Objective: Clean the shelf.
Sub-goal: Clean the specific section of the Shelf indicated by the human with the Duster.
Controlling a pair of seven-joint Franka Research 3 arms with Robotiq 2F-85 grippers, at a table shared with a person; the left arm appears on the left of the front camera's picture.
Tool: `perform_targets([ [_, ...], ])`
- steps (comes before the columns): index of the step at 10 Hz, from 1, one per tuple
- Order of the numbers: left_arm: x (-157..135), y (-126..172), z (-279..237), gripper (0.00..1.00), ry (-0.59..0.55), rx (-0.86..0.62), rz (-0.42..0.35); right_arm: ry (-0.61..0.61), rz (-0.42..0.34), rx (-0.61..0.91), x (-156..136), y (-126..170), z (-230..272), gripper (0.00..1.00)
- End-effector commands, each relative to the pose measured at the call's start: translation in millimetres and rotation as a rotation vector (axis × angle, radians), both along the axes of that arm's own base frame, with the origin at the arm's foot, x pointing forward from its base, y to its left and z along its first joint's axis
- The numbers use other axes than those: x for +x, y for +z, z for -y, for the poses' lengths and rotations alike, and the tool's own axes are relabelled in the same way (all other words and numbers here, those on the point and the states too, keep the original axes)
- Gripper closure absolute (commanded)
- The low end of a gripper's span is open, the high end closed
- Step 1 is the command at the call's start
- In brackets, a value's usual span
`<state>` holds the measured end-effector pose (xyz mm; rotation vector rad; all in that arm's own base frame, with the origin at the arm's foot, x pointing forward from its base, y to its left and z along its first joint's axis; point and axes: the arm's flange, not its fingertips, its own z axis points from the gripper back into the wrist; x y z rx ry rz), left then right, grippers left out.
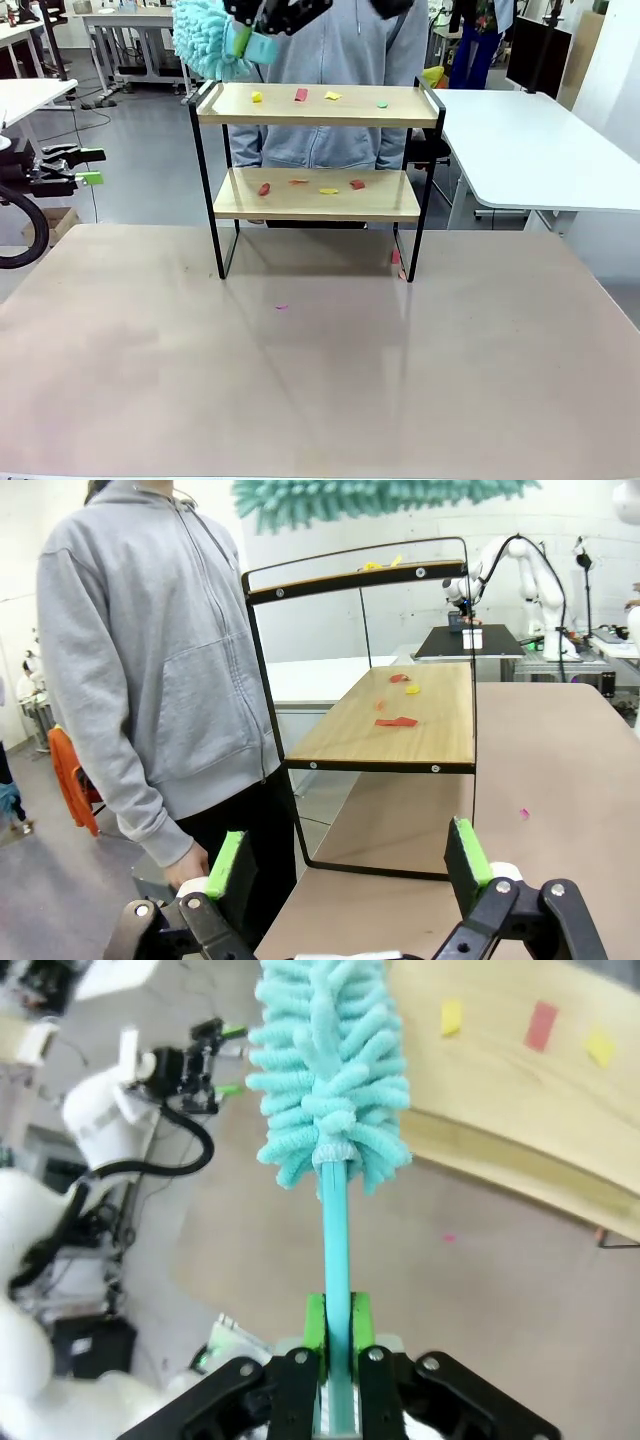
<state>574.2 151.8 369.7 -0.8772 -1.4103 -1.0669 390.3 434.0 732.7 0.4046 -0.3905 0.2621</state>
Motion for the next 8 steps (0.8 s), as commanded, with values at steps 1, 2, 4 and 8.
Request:
perform_targets([
  [1, -1.7, 3.8, 0.3, 0.0, 0.0, 0.007, 0.004, -0.119, -0.017, -0.04, 16.2, 19.4, -47.3, 0.87],
  [2, -1.7, 3.8, 0.3, 0.0, 0.0, 0.007, 0.004, -0.15, -0.032, -0.071, 22.2, 20.0, -65.4, 0.87],
  [4, -1.7, 3.8, 0.3, 0.0, 0.0, 0.007, 0.004, -0.215, -0.03, -0.154, 35.5, 16.2, -89.2, 0.87],
  [8, -1.7, 3.8, 0.3, 0.0, 0.0, 0.007, 0.004, -0.28, -0.034, -0.228, 46.9, -0.8, -104.3, 0.87],
])
